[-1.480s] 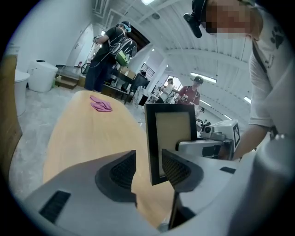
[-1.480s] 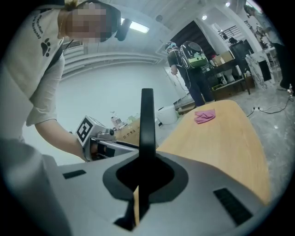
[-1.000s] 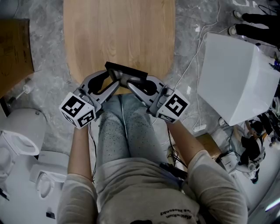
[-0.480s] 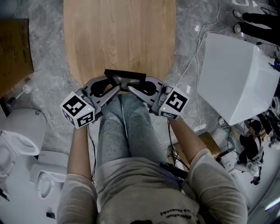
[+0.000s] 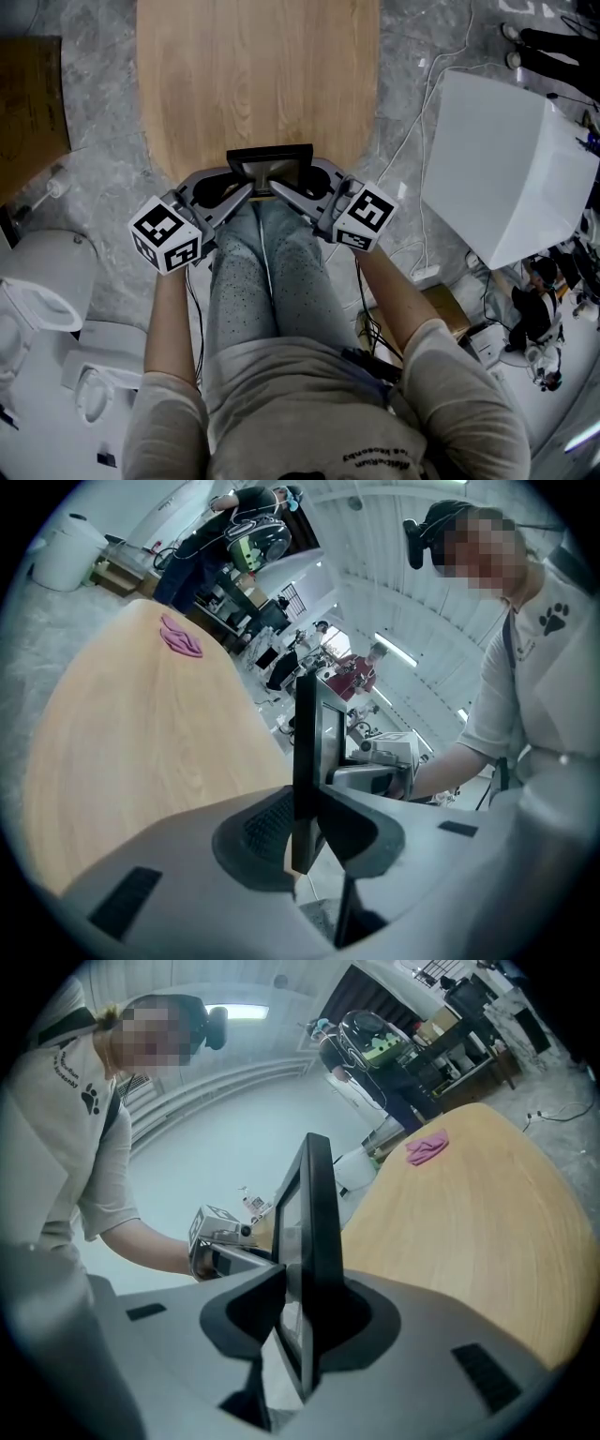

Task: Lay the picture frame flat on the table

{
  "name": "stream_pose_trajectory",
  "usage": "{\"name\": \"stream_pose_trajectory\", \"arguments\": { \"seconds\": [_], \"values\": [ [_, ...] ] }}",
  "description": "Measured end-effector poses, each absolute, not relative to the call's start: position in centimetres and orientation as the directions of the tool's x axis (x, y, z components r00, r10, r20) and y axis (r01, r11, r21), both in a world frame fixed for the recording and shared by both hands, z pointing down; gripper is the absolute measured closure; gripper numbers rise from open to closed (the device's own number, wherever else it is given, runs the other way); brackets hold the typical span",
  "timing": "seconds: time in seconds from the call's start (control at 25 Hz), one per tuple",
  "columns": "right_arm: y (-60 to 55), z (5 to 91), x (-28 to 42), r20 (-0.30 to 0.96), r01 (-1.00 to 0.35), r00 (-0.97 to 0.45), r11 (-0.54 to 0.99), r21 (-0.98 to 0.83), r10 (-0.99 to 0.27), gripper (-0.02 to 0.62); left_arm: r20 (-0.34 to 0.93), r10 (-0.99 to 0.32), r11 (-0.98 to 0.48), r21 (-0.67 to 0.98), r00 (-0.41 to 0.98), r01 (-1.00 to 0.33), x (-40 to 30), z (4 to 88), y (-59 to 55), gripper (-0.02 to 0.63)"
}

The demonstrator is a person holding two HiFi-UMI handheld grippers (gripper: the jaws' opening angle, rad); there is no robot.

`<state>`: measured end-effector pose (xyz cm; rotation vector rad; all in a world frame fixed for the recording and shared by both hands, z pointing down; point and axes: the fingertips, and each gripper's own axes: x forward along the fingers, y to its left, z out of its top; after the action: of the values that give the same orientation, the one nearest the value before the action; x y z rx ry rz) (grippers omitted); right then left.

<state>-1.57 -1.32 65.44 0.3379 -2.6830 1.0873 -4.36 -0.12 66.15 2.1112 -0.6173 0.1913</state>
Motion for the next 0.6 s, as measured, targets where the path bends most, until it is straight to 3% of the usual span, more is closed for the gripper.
{"name": "stream_pose_trajectory", "arguments": {
  "seconds": [0.28, 0.6],
  "values": [
    [-2.0, 66.2, -0.6, 0.358, -0.396, -0.911, 0.675, -0.622, -0.204, 0.414, 0.38, -0.351, -0.452, 0.732, 0.856, -0.51, -4.7, 66.7, 0.0, 0.528],
    [-3.0, 66.9, 0.7, 0.39, -0.447, -0.888, 0.655, -0.609, -0.243, 0.413, 0.405, -0.33, -0.438, 0.735, 0.853, -0.518, -5.9, 67.7, -0.1, 0.529]
  ]
}}
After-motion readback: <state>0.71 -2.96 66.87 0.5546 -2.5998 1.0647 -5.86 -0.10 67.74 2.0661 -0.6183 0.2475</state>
